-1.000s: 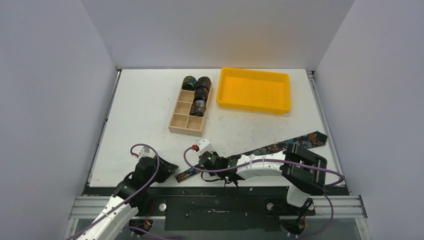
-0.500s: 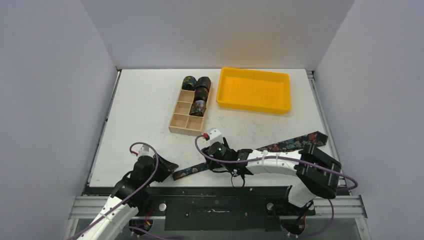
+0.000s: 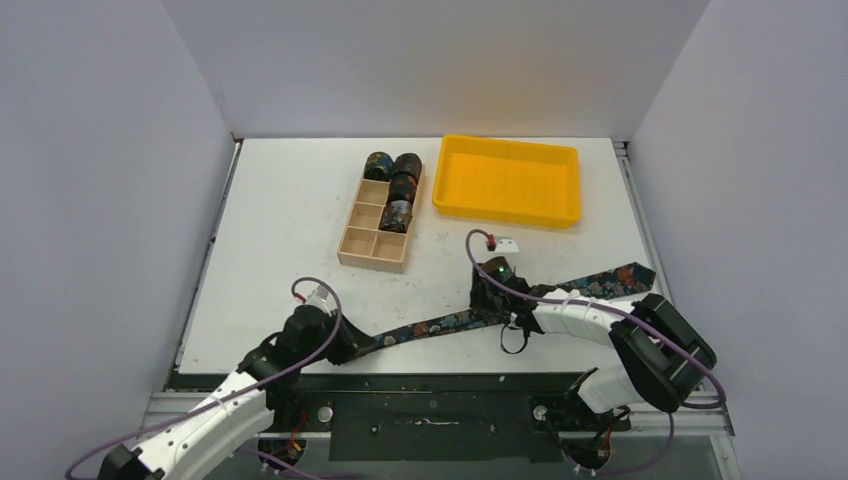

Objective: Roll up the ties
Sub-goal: Roll the tie at the center of the board.

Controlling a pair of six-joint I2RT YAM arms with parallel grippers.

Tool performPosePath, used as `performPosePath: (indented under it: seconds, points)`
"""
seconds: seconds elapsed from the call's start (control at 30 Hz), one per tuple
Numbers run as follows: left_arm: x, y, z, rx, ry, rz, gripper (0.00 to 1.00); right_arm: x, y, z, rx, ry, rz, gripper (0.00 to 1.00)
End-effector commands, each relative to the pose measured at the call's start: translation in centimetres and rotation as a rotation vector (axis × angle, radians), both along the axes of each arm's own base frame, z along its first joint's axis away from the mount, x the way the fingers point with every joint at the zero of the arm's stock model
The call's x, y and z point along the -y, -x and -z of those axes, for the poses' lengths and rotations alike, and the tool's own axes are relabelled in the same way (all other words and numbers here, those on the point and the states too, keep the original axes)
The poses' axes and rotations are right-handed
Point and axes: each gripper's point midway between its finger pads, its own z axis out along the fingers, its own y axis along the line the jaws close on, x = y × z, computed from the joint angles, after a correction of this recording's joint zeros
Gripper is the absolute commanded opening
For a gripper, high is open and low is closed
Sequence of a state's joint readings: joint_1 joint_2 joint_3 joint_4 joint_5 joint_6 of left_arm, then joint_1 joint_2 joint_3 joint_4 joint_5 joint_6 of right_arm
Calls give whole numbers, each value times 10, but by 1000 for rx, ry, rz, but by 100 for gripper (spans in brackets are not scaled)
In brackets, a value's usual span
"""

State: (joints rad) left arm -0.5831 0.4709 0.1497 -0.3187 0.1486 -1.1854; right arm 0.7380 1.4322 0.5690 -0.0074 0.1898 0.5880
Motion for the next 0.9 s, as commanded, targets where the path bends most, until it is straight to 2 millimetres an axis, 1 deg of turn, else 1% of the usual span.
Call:
performPosePath:
  seconds: [0.0, 0.07, 0.2, 0.33, 0.43, 0.5, 0.6, 0.7, 0.8, 0.87]
  points:
    - [29, 4, 6, 20, 34, 106, 16, 32, 3, 14, -63, -134, 205, 44]
    - [28, 2, 18, 0, -5, 90, 15, 44, 7, 16, -71, -170, 272, 44]
    - [21, -14, 30, 16, -62, 20, 13, 64, 15, 21, -87, -189, 366, 44]
    - [11, -32, 36, 45, -122, -35, 13, 83, 27, 21, -80, -196, 449, 44]
    - [6, -47, 37, 51, -154, -44, 12, 94, 31, 15, -40, -201, 496, 44]
    - [6, -55, 37, 45, -160, -31, 11, 101, 31, 9, -8, -196, 512, 45]
    - [5, -64, 37, 37, -186, -20, 10, 103, 24, -6, 27, -174, 497, 46]
    - [6, -64, 36, 35, -180, -11, 9, 102, 14, -29, 72, -138, 460, 47]
    - [8, -61, 27, 63, -141, -8, 9, 95, 5, -52, 122, -117, 395, 48]
    - [10, -60, 15, 102, -100, -11, 9, 89, 3, -58, 107, -82, 335, 47]
